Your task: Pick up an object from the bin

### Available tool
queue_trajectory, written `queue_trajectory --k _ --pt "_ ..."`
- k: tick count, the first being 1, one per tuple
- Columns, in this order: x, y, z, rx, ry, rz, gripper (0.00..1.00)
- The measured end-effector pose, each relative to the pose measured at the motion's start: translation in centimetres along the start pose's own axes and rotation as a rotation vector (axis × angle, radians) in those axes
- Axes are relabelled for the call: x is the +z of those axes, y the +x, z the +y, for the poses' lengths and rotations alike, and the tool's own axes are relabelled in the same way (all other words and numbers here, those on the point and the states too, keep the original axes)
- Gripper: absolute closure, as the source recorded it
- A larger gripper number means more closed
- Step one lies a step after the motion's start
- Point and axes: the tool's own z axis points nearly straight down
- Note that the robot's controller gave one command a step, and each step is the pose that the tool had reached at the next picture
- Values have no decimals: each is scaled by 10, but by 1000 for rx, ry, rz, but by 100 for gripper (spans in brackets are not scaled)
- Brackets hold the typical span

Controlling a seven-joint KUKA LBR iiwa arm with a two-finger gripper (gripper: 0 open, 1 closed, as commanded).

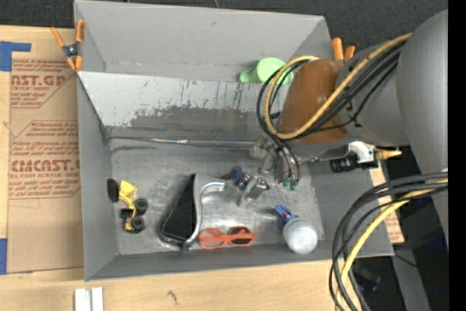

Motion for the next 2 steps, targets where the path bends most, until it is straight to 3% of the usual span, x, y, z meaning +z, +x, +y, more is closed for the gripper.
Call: queue_trajectory --k 1,2 --pt "0 -8 12 -14 10 7 0" --pt "-2 -14 20 270 11 11 100"
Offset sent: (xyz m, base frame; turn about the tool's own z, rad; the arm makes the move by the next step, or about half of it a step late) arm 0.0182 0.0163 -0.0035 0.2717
